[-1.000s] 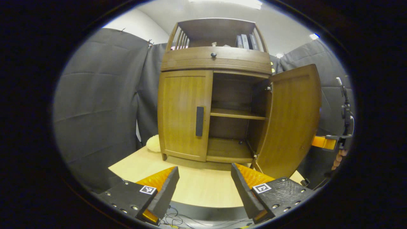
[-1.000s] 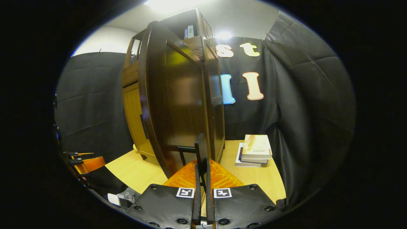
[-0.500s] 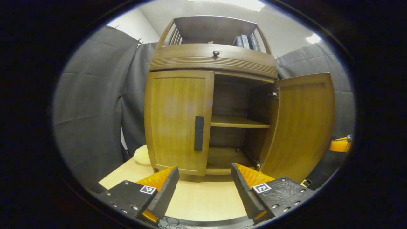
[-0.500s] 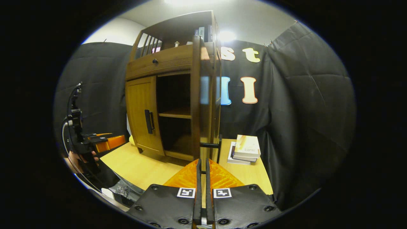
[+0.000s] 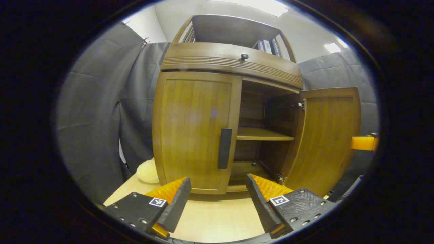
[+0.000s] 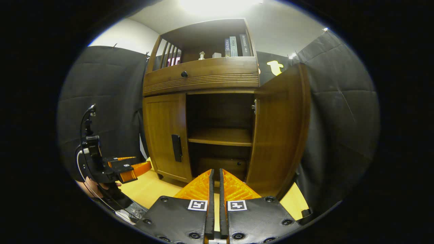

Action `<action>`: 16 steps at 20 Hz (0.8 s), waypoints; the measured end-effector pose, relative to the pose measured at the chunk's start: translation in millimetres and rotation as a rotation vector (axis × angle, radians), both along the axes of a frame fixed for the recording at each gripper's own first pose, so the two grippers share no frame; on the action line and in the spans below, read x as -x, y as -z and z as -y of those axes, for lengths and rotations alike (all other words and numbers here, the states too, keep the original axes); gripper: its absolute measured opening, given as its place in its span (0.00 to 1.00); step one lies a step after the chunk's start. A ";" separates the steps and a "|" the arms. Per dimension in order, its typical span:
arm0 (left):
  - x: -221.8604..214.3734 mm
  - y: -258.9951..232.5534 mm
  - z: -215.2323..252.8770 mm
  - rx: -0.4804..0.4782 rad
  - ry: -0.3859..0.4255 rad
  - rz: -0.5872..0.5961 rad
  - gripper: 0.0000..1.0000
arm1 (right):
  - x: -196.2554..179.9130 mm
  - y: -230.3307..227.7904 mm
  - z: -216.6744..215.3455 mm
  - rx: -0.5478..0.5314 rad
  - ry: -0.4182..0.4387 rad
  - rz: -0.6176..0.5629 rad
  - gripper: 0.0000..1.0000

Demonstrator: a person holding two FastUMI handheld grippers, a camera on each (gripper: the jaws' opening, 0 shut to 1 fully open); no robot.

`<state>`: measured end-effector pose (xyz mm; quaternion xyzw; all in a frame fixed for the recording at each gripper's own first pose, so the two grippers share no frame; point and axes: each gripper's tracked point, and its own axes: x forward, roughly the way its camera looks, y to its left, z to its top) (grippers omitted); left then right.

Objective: Open the right door of the double-door shoe cabinet with the right hand, and open the left door with the left hand.

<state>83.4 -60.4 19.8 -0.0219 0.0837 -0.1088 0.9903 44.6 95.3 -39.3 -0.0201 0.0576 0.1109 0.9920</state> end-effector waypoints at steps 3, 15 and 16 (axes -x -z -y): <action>-3.2 -2.9 -10.1 0.032 -0.014 0.021 0.96 | -7.0 -7.3 -8.1 -0.014 0.021 0.018 0.07; -23.3 -7.5 -11.2 0.035 -0.025 0.036 0.96 | -57.9 -3.5 -22.4 -0.003 -0.003 0.058 0.98; -25.0 -8.4 -9.2 0.037 -0.026 0.034 0.96 | -62.9 -2.8 -22.6 -0.008 -0.009 0.058 0.97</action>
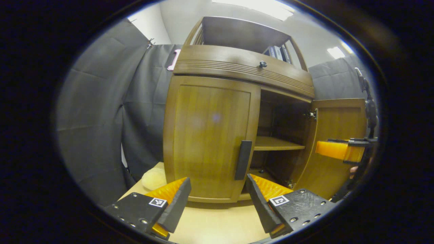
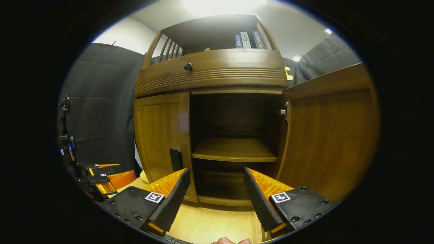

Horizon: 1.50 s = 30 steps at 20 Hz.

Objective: Open the right door of the double-door shoe cabinet with the right hand, and open the left door with the left hand.

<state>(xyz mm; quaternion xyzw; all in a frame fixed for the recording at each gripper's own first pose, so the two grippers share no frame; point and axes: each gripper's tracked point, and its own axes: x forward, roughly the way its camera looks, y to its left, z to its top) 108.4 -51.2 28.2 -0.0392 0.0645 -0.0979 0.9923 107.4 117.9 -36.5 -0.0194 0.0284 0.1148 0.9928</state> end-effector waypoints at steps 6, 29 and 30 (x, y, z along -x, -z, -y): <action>-26.0 0.6 9.6 -0.047 0.007 -0.009 0.96 | -18.1 9.1 -2.9 -0.014 -0.023 -0.022 0.99; -53.5 22.5 43.2 -0.128 0.019 -0.088 0.31 | -39.5 24.5 2.9 0.004 -0.067 -0.062 0.96; -52.0 23.8 43.6 -0.119 0.027 -0.088 0.27 | -38.6 25.7 2.6 0.008 -0.069 -0.068 0.96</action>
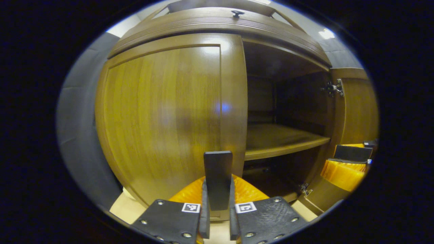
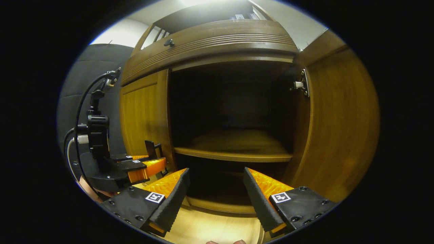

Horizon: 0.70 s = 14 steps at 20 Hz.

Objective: Open the right door of the double-door shoe cabinet with the right hand, and open the left door with the left hand.

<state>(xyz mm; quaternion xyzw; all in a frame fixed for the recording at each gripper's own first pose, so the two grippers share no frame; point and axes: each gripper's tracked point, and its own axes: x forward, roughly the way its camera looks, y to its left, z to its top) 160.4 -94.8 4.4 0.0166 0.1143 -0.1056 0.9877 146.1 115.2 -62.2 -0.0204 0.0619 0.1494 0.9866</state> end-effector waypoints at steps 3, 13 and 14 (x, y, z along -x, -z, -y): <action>5.4 -2.9 2.3 0.003 0.005 -0.021 0.11 | 0.8 1.9 -1.0 0.007 -0.010 -0.002 0.98; 11.2 -5.0 -1.1 0.020 0.045 -0.031 0.07 | 10.7 2.9 -3.2 -0.016 0.020 -0.014 0.96; 11.9 -6.1 0.1 0.031 0.053 -0.031 0.07 | 13.9 3.4 -3.5 -0.019 0.024 -0.019 0.96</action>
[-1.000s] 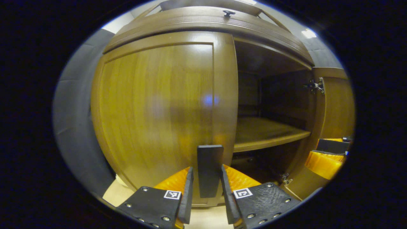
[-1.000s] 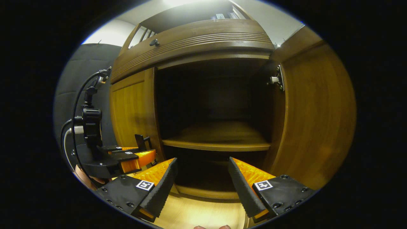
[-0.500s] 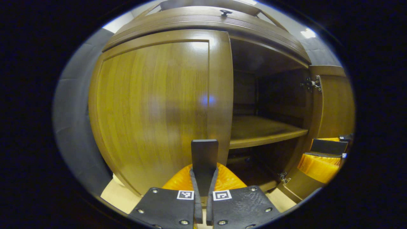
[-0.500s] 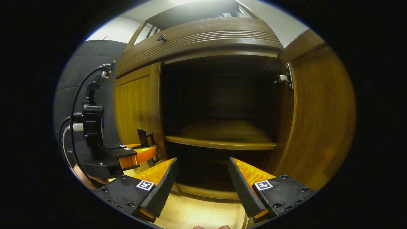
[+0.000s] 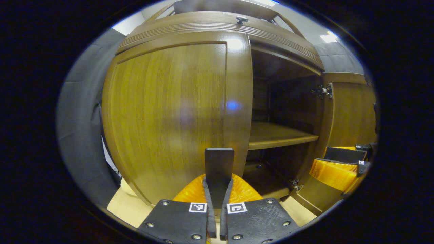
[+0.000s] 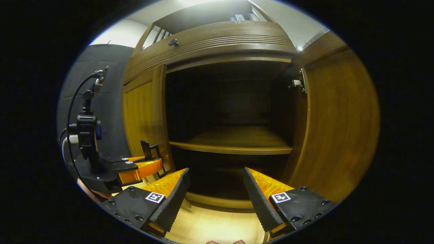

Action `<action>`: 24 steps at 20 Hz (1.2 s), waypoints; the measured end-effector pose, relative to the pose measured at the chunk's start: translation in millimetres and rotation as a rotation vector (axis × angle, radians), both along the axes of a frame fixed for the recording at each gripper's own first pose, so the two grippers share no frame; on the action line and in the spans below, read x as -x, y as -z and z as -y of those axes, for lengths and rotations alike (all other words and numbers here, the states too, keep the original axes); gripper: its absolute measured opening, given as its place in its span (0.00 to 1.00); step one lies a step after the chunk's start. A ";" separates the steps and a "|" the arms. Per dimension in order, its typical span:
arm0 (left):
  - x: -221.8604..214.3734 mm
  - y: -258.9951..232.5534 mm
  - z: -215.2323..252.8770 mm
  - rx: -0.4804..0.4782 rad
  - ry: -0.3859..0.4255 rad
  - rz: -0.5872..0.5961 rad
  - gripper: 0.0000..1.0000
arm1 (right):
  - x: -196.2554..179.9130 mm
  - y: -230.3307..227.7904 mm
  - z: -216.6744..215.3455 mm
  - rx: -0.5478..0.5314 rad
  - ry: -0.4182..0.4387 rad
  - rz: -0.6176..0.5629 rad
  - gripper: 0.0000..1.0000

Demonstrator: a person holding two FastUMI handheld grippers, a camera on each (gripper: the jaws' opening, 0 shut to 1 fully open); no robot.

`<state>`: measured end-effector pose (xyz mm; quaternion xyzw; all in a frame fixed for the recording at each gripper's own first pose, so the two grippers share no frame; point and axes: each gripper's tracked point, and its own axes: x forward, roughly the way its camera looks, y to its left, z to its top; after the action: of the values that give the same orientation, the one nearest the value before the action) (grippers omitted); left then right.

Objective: Open the right door of the double-door shoe cabinet with the right hand, and open the left door with the left hand.

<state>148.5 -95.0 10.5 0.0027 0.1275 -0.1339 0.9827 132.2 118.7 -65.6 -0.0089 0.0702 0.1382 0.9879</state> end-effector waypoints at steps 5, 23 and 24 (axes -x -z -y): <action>5.6 0.1 2.4 0.016 0.007 0.004 0.07 | 1.8 3.7 0.3 -0.007 0.013 -0.022 0.96; 30.0 -24.6 5.8 0.029 -0.001 0.030 0.07 | 3.5 31.4 10.2 0.025 0.003 -0.055 0.98; 28.7 -22.8 2.3 0.036 -0.010 0.027 0.07 | 3.6 31.5 13.4 0.026 0.000 -0.054 0.98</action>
<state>119.8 -97.3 33.3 -0.0139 0.1117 -0.1312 0.9850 128.7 105.3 -97.1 -0.0182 0.0984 0.1373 0.9855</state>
